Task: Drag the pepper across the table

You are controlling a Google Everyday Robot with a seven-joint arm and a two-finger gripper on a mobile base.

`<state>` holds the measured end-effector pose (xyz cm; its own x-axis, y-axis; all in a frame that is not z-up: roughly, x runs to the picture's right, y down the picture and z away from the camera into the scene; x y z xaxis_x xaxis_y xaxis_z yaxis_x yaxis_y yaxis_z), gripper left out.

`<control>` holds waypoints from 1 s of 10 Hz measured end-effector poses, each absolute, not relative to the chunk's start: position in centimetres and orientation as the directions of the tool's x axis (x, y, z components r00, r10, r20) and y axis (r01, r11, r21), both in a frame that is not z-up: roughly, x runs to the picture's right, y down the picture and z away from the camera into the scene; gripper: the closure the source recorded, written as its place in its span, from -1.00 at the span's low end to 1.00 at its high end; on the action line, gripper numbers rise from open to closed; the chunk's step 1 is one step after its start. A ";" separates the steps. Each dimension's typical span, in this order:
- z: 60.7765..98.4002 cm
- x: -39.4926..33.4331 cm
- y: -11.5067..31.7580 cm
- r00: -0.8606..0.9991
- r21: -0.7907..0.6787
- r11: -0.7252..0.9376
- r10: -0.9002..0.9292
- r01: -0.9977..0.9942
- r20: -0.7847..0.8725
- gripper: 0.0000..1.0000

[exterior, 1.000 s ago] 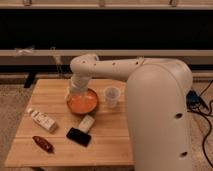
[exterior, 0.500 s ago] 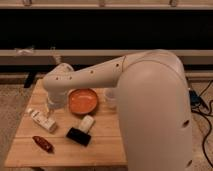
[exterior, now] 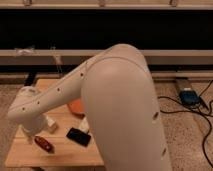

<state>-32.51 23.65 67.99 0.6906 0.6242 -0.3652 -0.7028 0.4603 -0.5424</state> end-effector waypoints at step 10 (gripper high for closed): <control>72.1 -28.5 30.0 0.700 -0.486 0.509 0.578 -0.711 -0.419 -0.30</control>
